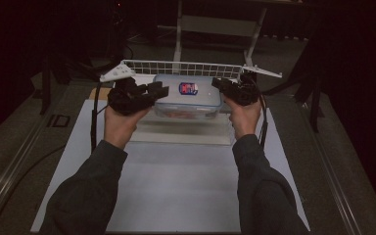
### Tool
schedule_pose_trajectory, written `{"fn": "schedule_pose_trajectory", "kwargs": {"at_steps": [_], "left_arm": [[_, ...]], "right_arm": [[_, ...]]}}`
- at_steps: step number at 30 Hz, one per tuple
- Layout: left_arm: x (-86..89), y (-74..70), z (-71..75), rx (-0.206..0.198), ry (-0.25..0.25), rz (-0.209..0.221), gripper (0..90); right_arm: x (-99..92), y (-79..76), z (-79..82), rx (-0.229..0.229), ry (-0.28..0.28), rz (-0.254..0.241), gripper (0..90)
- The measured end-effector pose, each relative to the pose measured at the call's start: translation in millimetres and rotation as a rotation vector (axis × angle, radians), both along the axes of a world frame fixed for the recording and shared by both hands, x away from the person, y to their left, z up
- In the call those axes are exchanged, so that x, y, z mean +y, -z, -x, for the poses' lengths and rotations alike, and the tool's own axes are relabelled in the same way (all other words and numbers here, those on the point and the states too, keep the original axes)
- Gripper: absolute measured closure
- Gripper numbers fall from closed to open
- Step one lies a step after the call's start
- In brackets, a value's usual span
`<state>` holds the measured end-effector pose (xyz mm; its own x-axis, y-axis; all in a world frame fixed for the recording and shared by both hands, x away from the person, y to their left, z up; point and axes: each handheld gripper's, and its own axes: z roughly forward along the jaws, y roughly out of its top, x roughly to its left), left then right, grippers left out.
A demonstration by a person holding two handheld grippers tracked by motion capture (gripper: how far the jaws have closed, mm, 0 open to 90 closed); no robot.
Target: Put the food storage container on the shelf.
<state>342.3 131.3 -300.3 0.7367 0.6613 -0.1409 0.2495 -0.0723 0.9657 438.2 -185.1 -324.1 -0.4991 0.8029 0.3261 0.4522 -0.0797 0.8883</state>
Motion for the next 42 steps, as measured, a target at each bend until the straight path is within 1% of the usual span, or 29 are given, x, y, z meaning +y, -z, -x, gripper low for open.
{"fn": "schedule_pose_trajectory", "kwargs": {"at_steps": [1, 2, 3, 4, 5, 6, 7, 9, 10, 11, 14, 17, 19, 21, 22, 24, 25, 26, 27, 28, 29, 31, 34, 37, 39, 42], "left_arm": [[0.0, 0.0, 0.0, 0.0, 0.0, 0.0, 68.6], [-5.5, 3.8, 7.5, -0.021, 0.037, 0.008, 68.6], [-12.0, 10.0, 12.4, -0.027, 0.069, 0.003, 74.6], [-16.9, 14.4, 14.3, -0.031, 0.072, -0.021, 79.9], [-24.8, 22.2, 15.5, -0.033, 0.071, -0.071, 82.8], [-30.3, 28.7, 14.7, -0.023, 0.082, -0.101, 86.6], [-35.2, 34.8, 13.3, -0.012, 0.084, -0.117, 89.5], [-43.2, 44.4, 9.4, 0.013, 0.081, -0.138, 89.6], [-46.0, 47.0, 8.1, 0.02, 0.078, -0.148, 89.8], [-50.4, 50.3, 6.2, 0.022, 0.078, -0.166, 89.8], [-59.2, 54.4, 3.0, 0.031, 0.072, -0.19, 89.8], [-65.5, 56.4, -1.1, 0.045, 0.056, -0.19, 89.9], [-66.5, 56.5, -3.9, 0.052, 0.044, -0.183, 89.8], [-66.6, 55.7, -6.2, 0.059, 0.047, -0.163, 89.8], [-68.0, 54.7, -7.7, 0.057, 0.038, -0.165, 89.9], [-69.1, 54.1, -10.6, 0.063, 0.031, -0.166, 89.8], [-69.3, 54.0, -12.3, 0.065, 0.028, -0.166, 89.8], [-69.3, 54.0, -12.3, 0.065, 0.028, -0.166, 89.8], [-69.4, 53.9, -14.8, 0.068, 0.023, -0.164, 89.8], [-68.9, 53.8, -18.0, 0.073, 0.012, -0.16, 89.8], [-68.9, 53.8, -18.0, 0.073, 0.012, -0.16, 89.7], [-66.6, 54.0, -22.5, 0.079, -0.004, -0.163, 89.7], [-62.1, 54.8, -28.3, 0.095, -0.015, -0.155, 89.7], [-61.6, 55.2, -31.3, 0.101, -0.023, -0.151, 89.7], [-63.9, 54.3, -37.8, 0.108, -0.031, -0.147, 89.7], [-65.0, 54.3, -41.1, 0.113, -0.035, -0.144, 89.7]], "right_arm": [[0.0, 0.0, 0.0, 0.0, 0.0, 0.0, 57.9], [-0.1, 0.0, 0.0, -0.001, -0.001, 0.0, 57.9], [-0.1, 0.0, 0.0, 0.0, -0.001, -0.001, 57.9], [0.0, 0.0, 0.0, -0.001, -0.001, 0.0, 57.9], [0.0, 0.0, 0.0, -0.001, -0.001, 0.0, 57.8], [0.0, 0.0, 0.2, 0.0, 0.0, -0.001, 57.8], [0.2, 0.1, 0.3, 0.0, 0.002, -0.002, 57.8], [0.2, 0.1, 0.4, 0.0, 0.003, -0.002, 57.8], [0.2, 0.0, 0.3, 0.0, 0.002, -0.002, 57.7], [0.0, 0.0, 0.1, 0.0, 0.001, -0.002, 57.7], [-0.2, -0.4, -0.1, 0.0, -0.002, 0.003, 57.6], [-1.7, -2.1, 0.0, 0.005, -0.009, 0.012, 55.5], [-2.7, -2.6, 0.4, 0.003, -0.009, 0.018, 54.8], [-6.1, -4.9, 2.7, -0.008, -0.008, 0.01, 53.6], [-9.2, -7.4, 4.6, -0.019, -0.009, 0.0, 53.2], [-15.4, -14.9, 10.7, -0.054, -0.002, -0.001, 52.9], [-17.2, -17.7, 13.5, -0.066, -0.003, 0.006, 52.6], [-17.2, -17.7, 13.5, -0.066, -0.003, 0.006, 52.6], [-18.8, -20.0, 16.2, -0.079, -0.003, 0.016, 52.4], [-21.5, -24.0, 22.5, -0.097, -0.007, 0.044, 52.1], [-21.5, -24.0, 22.5, -0.097, -0.007, 0.044, 52.1], [-23.6, -27.0, 28.1, -0.116, -0.014, 0.066, 52.0], [-27.0, -29.7, 32.9, -0.131, -0.021, 0.061, 51.9], [-28.1, -30.8, 35.5, -0.136, -0.025, 0.062, 51.9], [-28.4, -30.0, 39.7, -0.146, -0.035, 0.072, 51.7], [-27.3, -28.8, 41.8, -0.149, -0.04, 0.082, 51.5]]}}
